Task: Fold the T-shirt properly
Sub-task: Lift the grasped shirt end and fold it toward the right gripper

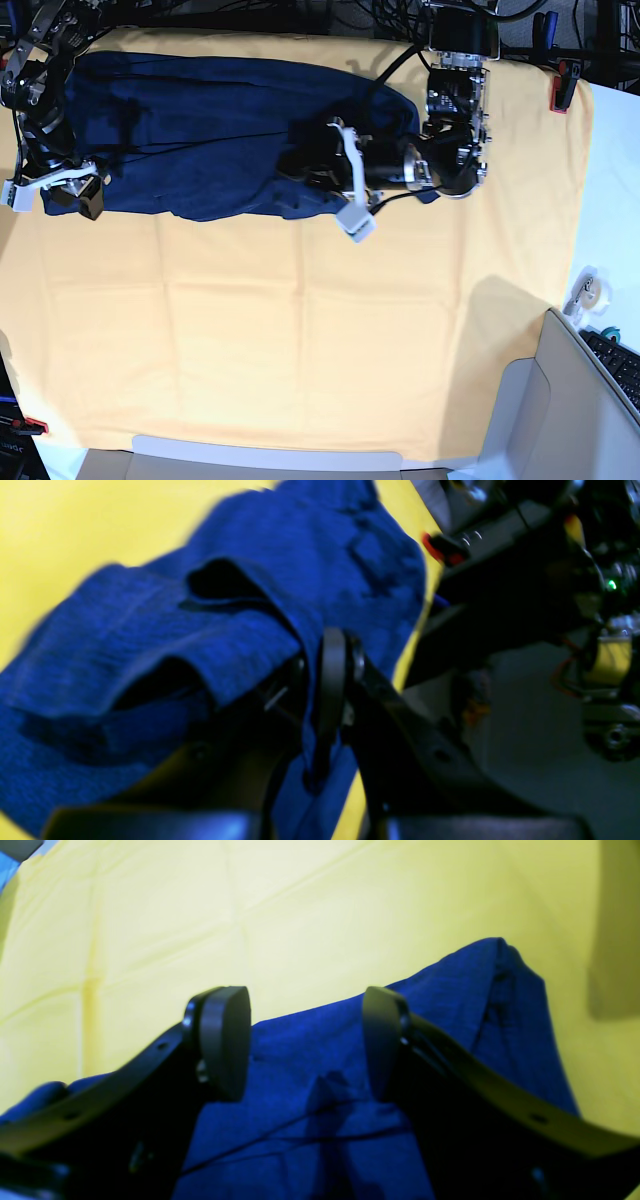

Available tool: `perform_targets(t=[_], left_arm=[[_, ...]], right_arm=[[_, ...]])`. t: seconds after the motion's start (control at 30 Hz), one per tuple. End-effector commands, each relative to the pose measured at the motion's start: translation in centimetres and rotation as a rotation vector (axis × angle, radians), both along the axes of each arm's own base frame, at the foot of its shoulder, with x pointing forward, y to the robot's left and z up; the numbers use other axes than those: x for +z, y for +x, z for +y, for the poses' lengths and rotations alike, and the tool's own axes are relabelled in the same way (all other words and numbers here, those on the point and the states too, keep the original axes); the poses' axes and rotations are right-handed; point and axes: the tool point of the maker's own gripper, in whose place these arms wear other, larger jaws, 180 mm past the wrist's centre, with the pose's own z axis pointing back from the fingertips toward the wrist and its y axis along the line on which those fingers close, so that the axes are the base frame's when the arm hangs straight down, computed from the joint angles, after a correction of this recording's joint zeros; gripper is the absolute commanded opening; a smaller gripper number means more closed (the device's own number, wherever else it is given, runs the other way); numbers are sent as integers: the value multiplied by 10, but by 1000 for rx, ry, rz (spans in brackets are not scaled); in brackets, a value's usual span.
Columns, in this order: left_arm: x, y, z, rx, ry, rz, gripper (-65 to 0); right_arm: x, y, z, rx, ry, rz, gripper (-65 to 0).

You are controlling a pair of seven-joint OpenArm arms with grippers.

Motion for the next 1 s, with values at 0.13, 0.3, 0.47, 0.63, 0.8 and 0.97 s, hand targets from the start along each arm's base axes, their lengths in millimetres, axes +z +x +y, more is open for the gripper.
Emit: perform_targets(t=[0.13, 0.3, 0.47, 0.63, 0.8, 0.97], left_arm=[[28, -2, -33, -36, -112, -40, -650], [23, 2, -50, -58, -130, -1, -650], [23, 14, -61, -48, -163, 7, -650], [27, 26, -59, -19, -179, -1, -650], [36, 36, -57, 32, -222, -7, -650], [39, 23, -76, -8, -245, 6, -650]], right_arm=[[17, -4, -21, -51, -37, -48, -301], [16, -7, -23, -58, -40, -42, -301], [14, -9, -23, -59, -38, -34, -301], [13, -10, -23, -59, -37, -31, -301], [12, -10, -23, -60, -36, -30, -301], [11, -10, -22, -60, -31, -29, -301]])
